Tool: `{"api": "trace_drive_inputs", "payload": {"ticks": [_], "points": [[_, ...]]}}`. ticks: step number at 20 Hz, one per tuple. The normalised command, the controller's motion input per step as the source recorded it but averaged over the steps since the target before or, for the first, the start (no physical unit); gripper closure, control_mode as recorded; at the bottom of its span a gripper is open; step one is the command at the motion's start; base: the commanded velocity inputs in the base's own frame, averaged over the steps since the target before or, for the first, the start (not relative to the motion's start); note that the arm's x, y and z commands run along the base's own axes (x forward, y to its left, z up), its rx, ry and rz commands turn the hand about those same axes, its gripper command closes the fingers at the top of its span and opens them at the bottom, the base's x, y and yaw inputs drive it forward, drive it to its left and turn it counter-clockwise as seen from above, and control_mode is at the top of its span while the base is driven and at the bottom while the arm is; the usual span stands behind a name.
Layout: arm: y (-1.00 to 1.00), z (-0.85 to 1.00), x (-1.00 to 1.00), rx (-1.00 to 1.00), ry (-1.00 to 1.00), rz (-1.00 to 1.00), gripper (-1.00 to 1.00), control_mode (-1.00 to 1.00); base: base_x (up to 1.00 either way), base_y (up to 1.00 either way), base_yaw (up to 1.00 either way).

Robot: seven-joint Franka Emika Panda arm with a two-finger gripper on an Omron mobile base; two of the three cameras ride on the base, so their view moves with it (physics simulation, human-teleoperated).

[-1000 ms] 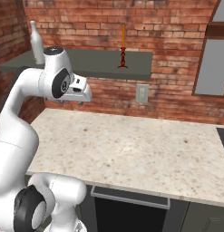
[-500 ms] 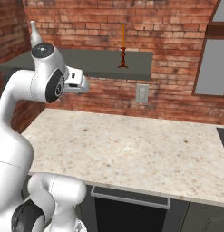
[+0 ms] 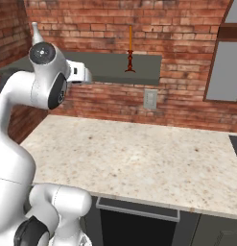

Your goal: Get the candle and the liquor from the cabinet and move them to the dining counter.

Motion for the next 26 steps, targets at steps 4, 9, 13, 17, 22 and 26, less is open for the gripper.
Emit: {"api": "trace_drive_inputs", "payload": {"ticks": [4, 9, 13, 17, 22, 26], "points": [[0.34, 0.72, 0.0, 0.01, -0.17, 0.0, -1.0, -1.0, 0.0, 0.0, 0.0], [0.5, 0.67, 0.0, 0.0, -0.08, 0.0, -1.0, -1.0, 0.0, 0.0, 0.0], [0.16, 0.18, 0.03, 0.03, -0.09, 0.0, -1.0, -1.0, 0.0, 0.0, 0.0], [0.2, 0.27, 0.1, 0.04, -0.04, 0.0, -1.0, -1.0, 0.0, 0.0, 0.0], [0.58, 0.5, 0.14, 0.01, -0.01, 0.0, -1.0, -1.0, 0.0, 0.0, 0.0], [0.71, 0.4, 0.3, 0.0, 0.0, 0.01, -1.0, -1.0, 0.0, 0.0, 0.0]]}}
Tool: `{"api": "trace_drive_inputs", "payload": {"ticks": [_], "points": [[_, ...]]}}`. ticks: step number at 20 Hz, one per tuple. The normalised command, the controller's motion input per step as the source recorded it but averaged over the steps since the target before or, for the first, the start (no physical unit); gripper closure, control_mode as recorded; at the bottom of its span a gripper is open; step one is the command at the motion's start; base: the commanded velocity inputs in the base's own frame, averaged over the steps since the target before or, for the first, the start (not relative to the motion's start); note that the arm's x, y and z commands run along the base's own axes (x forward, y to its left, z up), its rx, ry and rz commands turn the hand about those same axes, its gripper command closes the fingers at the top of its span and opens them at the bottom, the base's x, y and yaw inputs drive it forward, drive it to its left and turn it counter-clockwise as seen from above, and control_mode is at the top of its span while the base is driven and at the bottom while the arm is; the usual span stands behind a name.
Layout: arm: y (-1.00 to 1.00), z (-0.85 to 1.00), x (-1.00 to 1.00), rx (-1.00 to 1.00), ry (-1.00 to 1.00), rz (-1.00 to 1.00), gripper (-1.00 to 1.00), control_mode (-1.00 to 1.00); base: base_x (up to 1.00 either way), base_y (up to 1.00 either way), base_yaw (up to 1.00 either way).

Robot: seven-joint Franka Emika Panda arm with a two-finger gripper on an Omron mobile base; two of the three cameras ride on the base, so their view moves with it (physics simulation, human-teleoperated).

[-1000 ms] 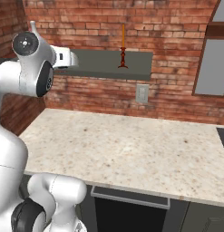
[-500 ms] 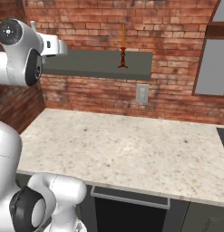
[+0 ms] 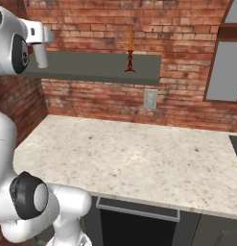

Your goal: Get the candle and the liquor from the cabinet and move them to the dining counter.

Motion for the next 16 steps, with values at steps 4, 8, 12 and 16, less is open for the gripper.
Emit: {"api": "trace_drive_inputs", "payload": {"ticks": [4, 8, 12, 16], "points": [[0.53, 0.15, 0.38, 0.01, 0.0, 0.03, -1.0, -1.0, 0.0, 0.0, 0.0], [0.08, 0.03, 0.27, 0.06, 0.0, 0.09, -1.0, -1.0, 0.0, 0.0, 0.0], [0.02, 0.0, 0.33, 0.01, 0.0, 0.02, -1.0, -1.0, 0.0, 0.0, 0.0], [0.1, -0.08, 0.38, 0.0, 0.0, 0.0, -1.0, -1.0, 0.0, 0.0, 0.0]]}}
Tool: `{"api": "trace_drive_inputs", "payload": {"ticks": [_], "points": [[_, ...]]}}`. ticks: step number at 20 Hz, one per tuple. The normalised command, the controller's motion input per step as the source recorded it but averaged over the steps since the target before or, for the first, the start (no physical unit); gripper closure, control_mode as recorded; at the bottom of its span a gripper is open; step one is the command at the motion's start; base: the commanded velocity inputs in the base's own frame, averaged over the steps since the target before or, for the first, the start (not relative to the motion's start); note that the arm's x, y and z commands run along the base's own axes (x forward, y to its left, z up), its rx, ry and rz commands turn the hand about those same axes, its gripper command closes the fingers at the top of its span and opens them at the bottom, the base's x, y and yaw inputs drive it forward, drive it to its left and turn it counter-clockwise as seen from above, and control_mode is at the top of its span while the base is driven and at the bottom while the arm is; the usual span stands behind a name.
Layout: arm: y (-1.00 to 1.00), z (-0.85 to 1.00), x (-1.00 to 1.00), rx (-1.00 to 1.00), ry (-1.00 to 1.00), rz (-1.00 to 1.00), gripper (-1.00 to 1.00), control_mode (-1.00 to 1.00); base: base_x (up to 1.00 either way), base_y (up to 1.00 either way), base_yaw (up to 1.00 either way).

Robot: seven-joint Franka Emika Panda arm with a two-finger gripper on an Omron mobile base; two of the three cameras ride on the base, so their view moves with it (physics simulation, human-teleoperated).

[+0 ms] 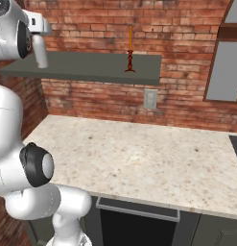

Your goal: Get the candle and the liquor from the cabinet and move them to the dining counter.

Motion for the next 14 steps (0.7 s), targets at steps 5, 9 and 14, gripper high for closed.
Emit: {"api": "trace_drive_inputs", "payload": {"ticks": [5, 9, 14], "points": [[0.24, -0.14, 0.35, 0.0, 0.0, 0.0, -1.0, -1.0, 0.0, 0.0, 0.0], [0.16, 0.0, 0.22, 0.0, 0.02, 0.0, -1.0, -1.0, 0.0, 0.0, 0.0], [0.15, 0.0, 0.3, 0.0, 0.02, 0.0, -1.0, -1.0, 0.0, 0.0, 0.0]]}}
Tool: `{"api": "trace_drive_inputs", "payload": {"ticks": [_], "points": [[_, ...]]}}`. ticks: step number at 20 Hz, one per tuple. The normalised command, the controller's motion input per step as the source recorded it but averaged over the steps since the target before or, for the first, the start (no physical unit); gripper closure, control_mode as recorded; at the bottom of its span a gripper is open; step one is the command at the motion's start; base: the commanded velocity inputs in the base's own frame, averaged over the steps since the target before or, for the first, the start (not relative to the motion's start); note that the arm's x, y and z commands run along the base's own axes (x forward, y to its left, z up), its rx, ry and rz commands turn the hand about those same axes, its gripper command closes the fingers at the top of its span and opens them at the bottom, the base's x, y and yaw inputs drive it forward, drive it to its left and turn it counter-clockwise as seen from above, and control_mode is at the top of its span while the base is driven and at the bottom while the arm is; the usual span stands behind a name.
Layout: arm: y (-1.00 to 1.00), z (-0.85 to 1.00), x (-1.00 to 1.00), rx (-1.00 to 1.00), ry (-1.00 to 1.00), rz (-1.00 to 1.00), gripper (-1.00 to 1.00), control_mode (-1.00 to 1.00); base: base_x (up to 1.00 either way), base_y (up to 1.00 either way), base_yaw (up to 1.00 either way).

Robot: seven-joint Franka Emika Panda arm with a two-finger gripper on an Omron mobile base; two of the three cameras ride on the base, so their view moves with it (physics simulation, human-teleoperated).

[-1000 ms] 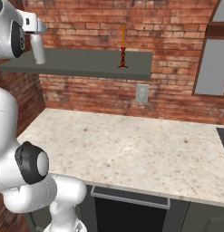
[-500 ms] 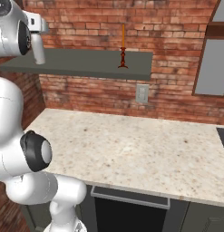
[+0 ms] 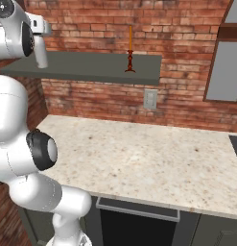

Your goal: Get the candle and the liquor from the cabinet and move them to the dining counter.

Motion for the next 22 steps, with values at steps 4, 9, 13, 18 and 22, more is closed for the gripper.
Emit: {"api": "trace_drive_inputs", "payload": {"ticks": [4, 9, 13, 18, 22], "points": [[0.11, 0.01, 0.24, 0.0, 0.01, 0.0, -1.0, -1.0, 0.0, 0.0, 0.0], [0.0, 0.06, 0.06, 0.0, 0.01, 0.03, -1.0, -1.0, 0.0, 0.0, 0.0], [0.0, 0.02, 0.15, 0.0, 0.01, 0.03, -1.0, -1.0, 0.0, 0.0, 0.0], [0.0, 0.0, 0.19, 0.0, 0.0, 0.03, -1.0, -1.0, 0.0, 0.0, 0.0], [0.0, 0.0, 0.2, 0.0, 0.0, 0.03, -1.0, -1.0, 0.0, 0.0, 0.0]]}}
